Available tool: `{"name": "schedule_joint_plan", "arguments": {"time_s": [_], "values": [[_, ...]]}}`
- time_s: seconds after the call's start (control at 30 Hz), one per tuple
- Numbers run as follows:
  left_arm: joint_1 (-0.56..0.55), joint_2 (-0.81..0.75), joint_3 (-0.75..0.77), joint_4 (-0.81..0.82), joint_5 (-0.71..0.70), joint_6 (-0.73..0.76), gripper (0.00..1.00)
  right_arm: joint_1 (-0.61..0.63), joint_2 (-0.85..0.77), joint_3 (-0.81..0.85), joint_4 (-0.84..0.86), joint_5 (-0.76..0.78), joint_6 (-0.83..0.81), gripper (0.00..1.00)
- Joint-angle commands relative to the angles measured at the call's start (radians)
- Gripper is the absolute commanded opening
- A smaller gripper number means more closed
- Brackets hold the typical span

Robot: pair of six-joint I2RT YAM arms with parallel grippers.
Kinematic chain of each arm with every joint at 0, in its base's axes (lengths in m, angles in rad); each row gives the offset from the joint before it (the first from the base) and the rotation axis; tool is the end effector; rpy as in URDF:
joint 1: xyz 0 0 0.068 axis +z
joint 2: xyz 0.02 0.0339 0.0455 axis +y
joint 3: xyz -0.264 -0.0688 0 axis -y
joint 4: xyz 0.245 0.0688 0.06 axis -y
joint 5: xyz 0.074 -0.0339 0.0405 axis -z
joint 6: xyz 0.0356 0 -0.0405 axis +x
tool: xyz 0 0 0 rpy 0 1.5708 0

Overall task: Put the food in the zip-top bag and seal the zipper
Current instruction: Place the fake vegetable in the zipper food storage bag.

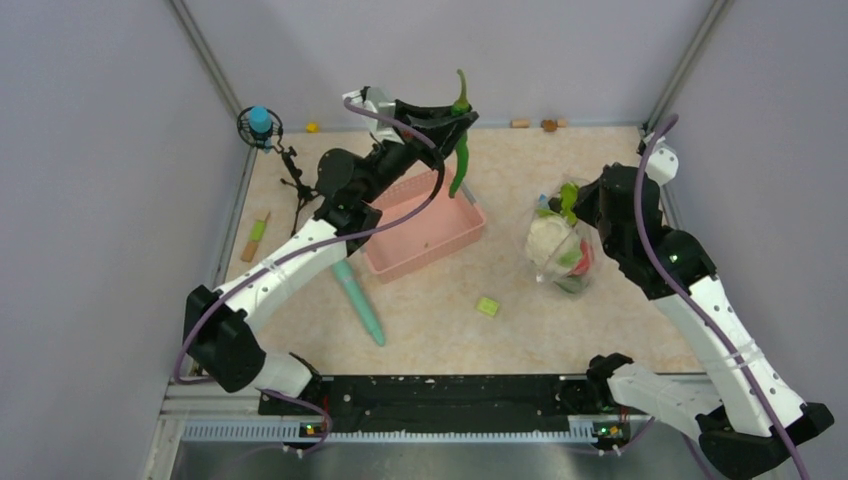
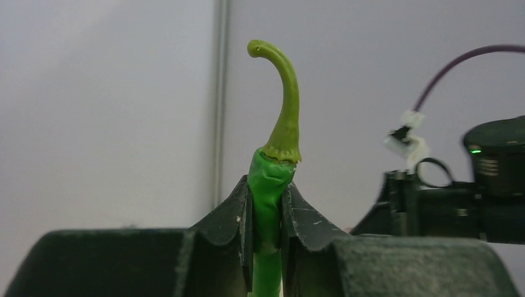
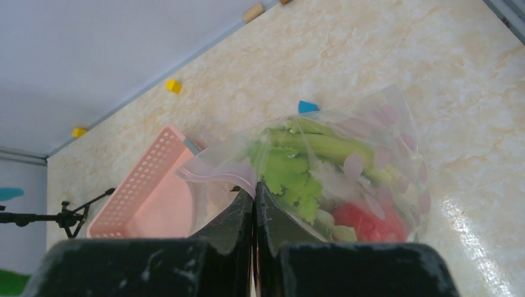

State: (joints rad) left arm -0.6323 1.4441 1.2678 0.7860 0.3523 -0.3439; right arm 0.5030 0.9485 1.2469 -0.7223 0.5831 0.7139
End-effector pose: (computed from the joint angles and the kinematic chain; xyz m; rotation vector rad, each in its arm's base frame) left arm 0.2561 -0.2028 0.4530 0.4821 0.9415 -1.0578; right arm 0.1647 0.0682 0.4147 0.5641 1.8438 0.2327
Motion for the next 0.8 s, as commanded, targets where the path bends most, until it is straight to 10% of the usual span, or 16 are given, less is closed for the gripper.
{"name": "schedule_joint_plan", "arguments": {"time_s": [0.0,0.77], "values": [[-0.091,-0.041,0.039,0.136,0.071,-0.051,0.0,0.0,-0.01,0.071,0.054,0.044,0.082,0.0],[-0.342,0.128,-0.132,0.632,-0.216,-0.086,0.0,0.001,-0.064,0.017,0.166,0.052,0.203,0.0]]}}
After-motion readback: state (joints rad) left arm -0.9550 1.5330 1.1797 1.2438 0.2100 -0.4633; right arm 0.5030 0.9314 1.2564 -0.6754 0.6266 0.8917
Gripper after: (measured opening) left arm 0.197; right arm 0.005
